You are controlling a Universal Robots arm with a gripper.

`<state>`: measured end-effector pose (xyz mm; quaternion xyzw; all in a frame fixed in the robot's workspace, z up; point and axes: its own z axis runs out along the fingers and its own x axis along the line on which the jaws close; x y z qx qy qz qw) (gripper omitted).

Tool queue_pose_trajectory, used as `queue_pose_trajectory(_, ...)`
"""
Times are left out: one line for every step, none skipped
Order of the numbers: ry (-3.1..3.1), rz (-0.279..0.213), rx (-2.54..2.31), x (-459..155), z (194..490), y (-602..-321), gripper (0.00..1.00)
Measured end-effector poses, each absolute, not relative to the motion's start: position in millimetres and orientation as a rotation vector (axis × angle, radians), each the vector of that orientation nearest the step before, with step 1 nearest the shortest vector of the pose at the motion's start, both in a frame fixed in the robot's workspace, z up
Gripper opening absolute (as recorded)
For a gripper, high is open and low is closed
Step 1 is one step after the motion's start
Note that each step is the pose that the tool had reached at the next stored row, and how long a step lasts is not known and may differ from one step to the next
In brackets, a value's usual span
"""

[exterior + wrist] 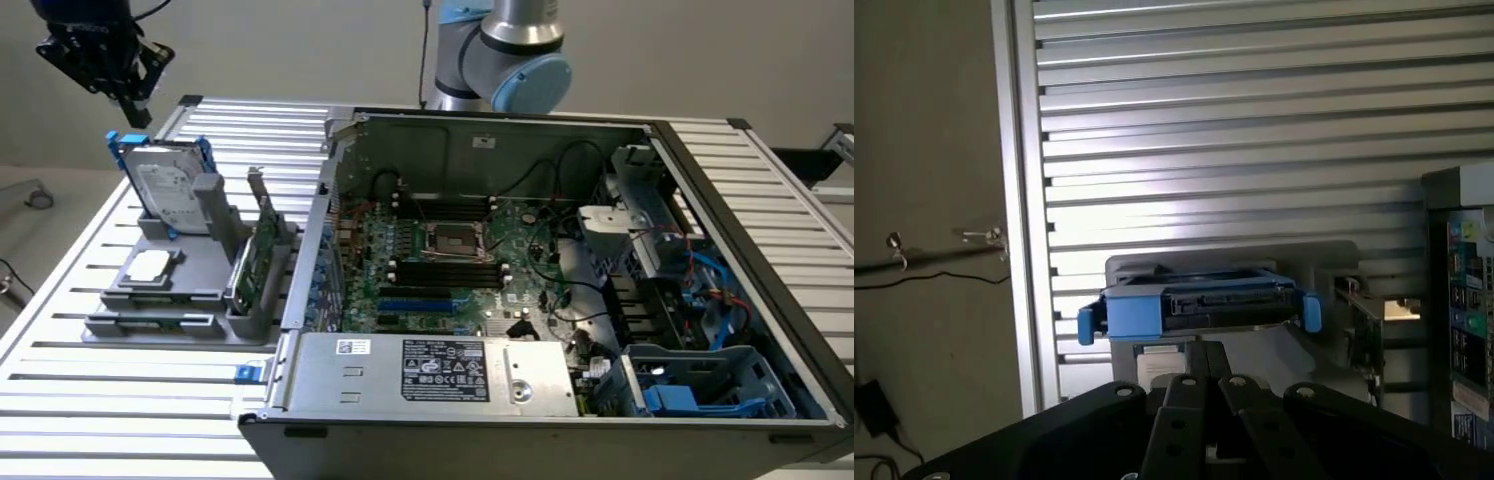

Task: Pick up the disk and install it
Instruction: 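Reach for the disk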

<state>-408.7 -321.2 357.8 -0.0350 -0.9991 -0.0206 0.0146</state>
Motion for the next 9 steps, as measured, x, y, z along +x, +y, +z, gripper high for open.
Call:
queue_pose_trajectory(-3.111,-0.064,-0.108,-412,357,-319,0.11)
queue_pose_trajectory(-3.112,-0.064,-0.106,-415,357,-316,0.11)
queue_pose_trajectory(-3.113,-0.064,-0.104,-417,356,-314,0.11)
queue_pose_trajectory(-3.113,-0.063,-0.1,-419,356,-312,0.11)
queue_pose_trajectory(-3.114,-0.062,-0.096,-421,355,-311,0.11)
queue_pose_trajectory(-3.114,-0.06,-0.091,-422,355,-309,0.11)
queue_pose_trajectory(-3.114,-0.057,-0.086,-424,355,-308,0.11)
queue_pose_trajectory(-3.114,-0.049,-0.078,-425,355,-307,0.11)
queue_pose_trajectory(-3.114,-0.043,-0.072,-425,355,-307,0.11)
